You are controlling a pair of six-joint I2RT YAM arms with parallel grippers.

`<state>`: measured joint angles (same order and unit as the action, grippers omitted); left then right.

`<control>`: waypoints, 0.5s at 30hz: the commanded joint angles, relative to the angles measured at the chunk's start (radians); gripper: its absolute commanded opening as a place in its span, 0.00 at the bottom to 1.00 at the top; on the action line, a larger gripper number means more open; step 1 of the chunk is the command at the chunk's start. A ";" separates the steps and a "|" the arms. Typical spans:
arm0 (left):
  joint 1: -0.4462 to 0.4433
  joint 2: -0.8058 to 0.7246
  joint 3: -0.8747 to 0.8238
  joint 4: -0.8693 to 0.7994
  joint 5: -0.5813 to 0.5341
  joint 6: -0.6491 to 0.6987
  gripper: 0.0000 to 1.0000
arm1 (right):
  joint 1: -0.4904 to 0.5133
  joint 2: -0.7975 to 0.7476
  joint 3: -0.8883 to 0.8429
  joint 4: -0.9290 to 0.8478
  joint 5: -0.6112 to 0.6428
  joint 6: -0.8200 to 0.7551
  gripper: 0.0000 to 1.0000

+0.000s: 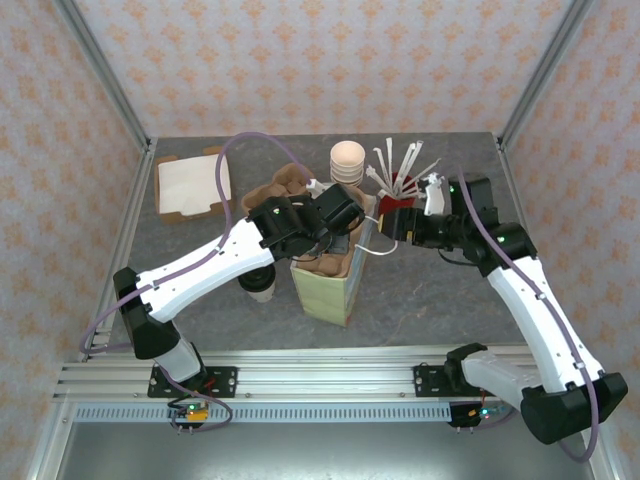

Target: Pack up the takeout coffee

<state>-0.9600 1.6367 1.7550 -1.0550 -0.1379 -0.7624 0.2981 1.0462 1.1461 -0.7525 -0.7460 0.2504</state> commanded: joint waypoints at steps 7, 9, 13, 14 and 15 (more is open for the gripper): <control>0.005 -0.024 -0.002 -0.046 0.006 -0.018 0.28 | 0.005 -0.006 -0.051 0.020 0.000 0.030 0.33; 0.005 -0.024 -0.001 -0.055 0.016 -0.021 0.28 | 0.005 -0.013 -0.051 0.017 0.021 0.035 0.28; 0.005 -0.031 0.000 -0.076 0.050 -0.031 0.28 | 0.006 -0.027 -0.057 0.014 0.059 0.041 0.22; 0.004 -0.030 0.001 -0.082 0.063 -0.032 0.28 | 0.006 -0.030 -0.058 0.015 0.068 0.044 0.21; 0.005 -0.029 0.004 -0.091 0.074 -0.033 0.28 | 0.006 -0.033 -0.060 0.016 0.073 0.047 0.21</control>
<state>-0.9600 1.6360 1.7531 -1.0706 -0.1074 -0.7692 0.2985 1.0389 1.0946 -0.7509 -0.7200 0.2859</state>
